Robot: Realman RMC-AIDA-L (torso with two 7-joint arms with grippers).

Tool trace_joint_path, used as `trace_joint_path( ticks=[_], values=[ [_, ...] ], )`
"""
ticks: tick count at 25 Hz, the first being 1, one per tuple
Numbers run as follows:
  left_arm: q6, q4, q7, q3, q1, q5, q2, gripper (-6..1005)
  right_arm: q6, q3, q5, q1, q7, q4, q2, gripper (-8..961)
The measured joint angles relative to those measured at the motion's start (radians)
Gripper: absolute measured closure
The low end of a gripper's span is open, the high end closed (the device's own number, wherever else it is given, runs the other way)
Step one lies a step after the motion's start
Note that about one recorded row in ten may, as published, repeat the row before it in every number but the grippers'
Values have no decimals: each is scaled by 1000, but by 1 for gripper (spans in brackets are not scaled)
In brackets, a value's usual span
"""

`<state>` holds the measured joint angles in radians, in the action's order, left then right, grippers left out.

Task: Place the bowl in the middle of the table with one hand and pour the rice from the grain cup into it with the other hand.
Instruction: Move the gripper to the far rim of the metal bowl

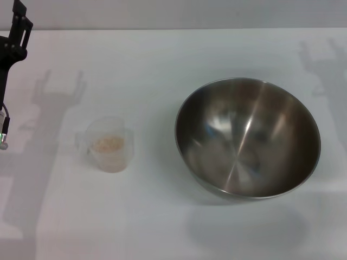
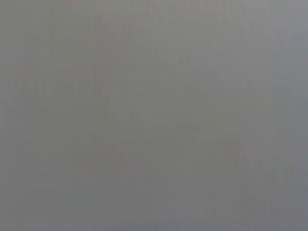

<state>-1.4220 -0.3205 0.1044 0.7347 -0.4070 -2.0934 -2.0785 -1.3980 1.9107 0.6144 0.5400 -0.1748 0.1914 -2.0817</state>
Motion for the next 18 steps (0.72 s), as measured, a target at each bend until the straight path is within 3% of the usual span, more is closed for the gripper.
trace_joint_path(
  ticks=[13,18],
  values=[
    [2,0,0,0,-3,-1,0,221,1,0,0,2,9,-2,2,219],
    [0,-1,0,0,-3,-1,0,222,-3,8,-1,0,156,8,1,219]
  ],
)
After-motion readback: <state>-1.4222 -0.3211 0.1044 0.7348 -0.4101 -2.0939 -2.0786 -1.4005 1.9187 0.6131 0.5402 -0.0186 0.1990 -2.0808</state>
